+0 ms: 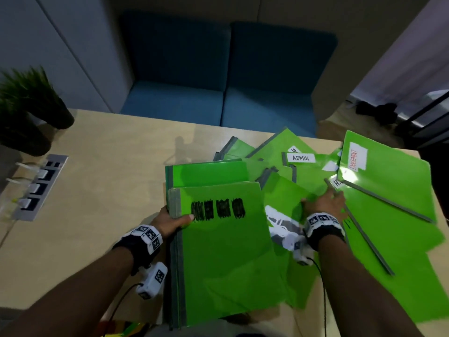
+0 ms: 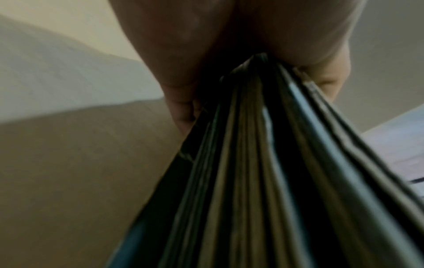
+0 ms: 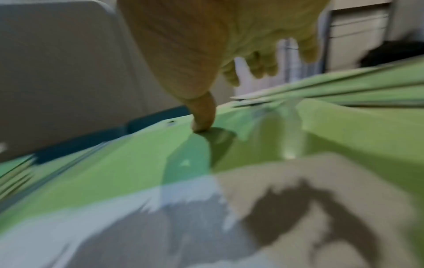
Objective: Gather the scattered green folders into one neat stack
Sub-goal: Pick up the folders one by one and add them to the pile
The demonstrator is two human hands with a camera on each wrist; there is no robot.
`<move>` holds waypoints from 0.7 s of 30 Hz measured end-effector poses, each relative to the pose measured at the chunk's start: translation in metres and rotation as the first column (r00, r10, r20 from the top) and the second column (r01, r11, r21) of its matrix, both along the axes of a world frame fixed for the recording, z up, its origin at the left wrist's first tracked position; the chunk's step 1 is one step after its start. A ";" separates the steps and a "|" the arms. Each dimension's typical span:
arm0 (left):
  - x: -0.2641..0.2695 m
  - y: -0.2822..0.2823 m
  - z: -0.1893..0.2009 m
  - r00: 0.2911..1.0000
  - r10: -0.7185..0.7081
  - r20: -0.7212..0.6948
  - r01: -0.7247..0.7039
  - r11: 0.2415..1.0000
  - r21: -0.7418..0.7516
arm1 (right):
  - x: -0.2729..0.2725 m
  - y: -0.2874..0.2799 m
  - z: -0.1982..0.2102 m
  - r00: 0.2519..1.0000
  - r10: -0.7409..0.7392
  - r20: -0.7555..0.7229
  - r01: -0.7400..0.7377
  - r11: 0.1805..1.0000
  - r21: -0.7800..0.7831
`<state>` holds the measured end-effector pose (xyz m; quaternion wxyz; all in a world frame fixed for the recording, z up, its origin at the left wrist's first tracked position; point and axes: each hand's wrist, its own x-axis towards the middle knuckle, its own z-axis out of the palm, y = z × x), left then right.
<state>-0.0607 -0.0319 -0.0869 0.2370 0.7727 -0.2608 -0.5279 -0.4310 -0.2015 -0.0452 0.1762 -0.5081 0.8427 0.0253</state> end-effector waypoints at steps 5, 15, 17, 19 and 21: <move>0.002 0.000 0.004 0.995 0.068 -0.074 -0.074 0.994 -0.078 | -0.059 0.016 -0.047 0.890 -0.382 0.249 0.342 0.921 0.189; -0.001 0.009 0.008 0.946 0.233 -0.226 -0.282 0.934 -0.220 | -0.051 0.045 -0.007 0.569 -0.491 0.660 0.426 0.862 0.274; 0.004 0.013 0.009 0.937 0.250 -0.244 -0.308 0.922 -0.235 | -0.038 0.048 -0.001 0.607 -0.464 0.645 0.422 0.876 0.233; 0.011 0.015 0.012 0.927 0.273 -0.255 -0.335 0.910 -0.245 | -0.021 0.044 0.014 0.695 -0.400 0.598 0.431 0.897 0.099; 0.020 0.017 0.017 0.919 0.294 -0.261 -0.360 0.897 -0.258 | -0.005 0.032 0.035 0.712 -0.326 0.622 0.449 0.892 -0.047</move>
